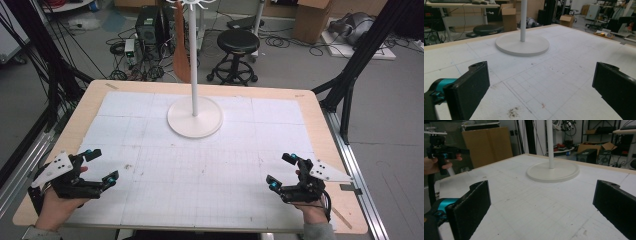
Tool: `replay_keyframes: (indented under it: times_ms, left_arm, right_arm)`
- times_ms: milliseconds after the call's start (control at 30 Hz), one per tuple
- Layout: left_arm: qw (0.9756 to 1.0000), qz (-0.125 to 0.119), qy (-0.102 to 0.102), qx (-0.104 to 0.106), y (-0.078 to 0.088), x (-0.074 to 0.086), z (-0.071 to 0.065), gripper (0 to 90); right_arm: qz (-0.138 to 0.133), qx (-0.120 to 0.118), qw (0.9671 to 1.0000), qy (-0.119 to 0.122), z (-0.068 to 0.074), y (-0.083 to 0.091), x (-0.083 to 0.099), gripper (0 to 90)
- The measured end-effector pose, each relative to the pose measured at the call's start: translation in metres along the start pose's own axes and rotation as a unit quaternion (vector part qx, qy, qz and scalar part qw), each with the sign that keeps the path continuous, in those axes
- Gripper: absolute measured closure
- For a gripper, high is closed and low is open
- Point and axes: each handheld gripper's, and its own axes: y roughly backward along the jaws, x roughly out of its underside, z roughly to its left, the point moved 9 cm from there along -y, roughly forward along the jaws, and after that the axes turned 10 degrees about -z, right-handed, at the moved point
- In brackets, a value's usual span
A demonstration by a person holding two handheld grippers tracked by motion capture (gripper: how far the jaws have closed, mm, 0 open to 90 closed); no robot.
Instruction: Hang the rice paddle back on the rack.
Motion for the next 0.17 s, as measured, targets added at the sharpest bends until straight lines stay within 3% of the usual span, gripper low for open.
replay_keyframes:
  times_ms: [100,167]
  left_arm:
    - [1.0,-0.001,0.001,-0.01,0.0026,0.0003,0.0025,1.7]
    - [0.9999,-0.001,0.001,-0.015,0.0012,0.0,0.0057,1.7]
  right_arm:
    - [-0.007,0.002,1.0,0.0,-0.0023,0.001,-0.0008,0.0]
    - [0.006,-0.004,1.0,-0.004,-0.0017,-0.0006,0.0045,0.0]
